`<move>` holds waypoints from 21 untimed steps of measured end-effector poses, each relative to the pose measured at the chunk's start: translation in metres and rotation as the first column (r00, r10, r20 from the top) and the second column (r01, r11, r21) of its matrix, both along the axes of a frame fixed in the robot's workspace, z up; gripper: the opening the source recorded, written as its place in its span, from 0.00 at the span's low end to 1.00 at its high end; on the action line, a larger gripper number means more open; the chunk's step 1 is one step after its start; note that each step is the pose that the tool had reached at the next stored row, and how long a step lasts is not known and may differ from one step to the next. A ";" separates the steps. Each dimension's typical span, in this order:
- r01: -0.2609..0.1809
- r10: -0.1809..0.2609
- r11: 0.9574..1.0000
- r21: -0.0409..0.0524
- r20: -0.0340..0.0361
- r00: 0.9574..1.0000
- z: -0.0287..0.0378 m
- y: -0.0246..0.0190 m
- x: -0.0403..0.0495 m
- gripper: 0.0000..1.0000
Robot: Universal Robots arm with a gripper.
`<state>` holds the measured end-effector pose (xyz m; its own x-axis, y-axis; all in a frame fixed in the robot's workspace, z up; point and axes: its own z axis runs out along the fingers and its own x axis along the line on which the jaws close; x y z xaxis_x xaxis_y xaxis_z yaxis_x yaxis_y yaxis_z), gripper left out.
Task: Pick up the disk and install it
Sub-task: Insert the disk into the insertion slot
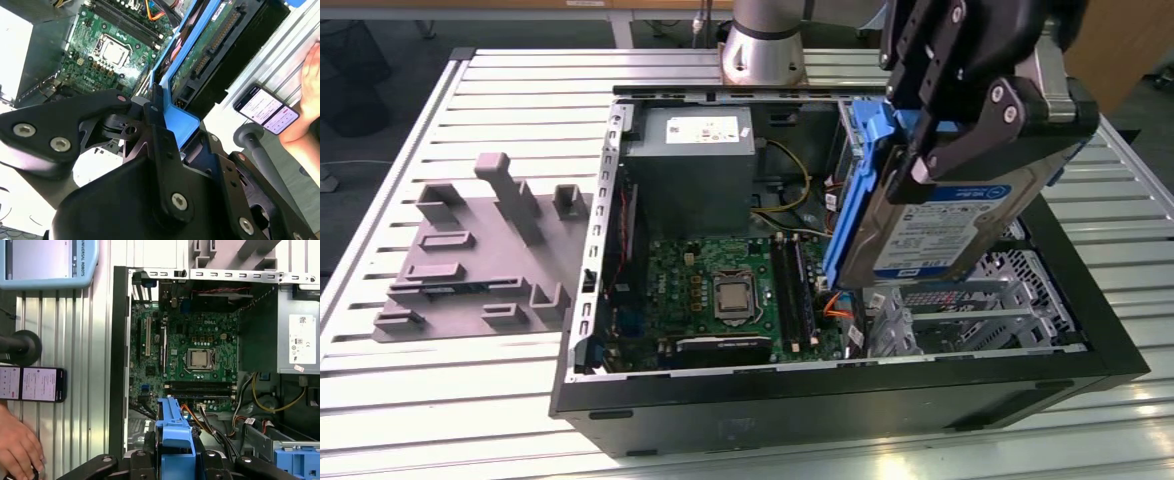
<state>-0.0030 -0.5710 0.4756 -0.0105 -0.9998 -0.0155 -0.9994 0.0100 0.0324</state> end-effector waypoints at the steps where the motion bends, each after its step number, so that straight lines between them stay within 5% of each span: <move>1: 0.000 0.000 1.000 0.000 0.000 1.000 -0.0007 -0.0004 0.0015 0.36; 21: 0.000 0.000 1.000 0.000 0.000 1.000 -0.0187 -0.0014 0.0507 0.36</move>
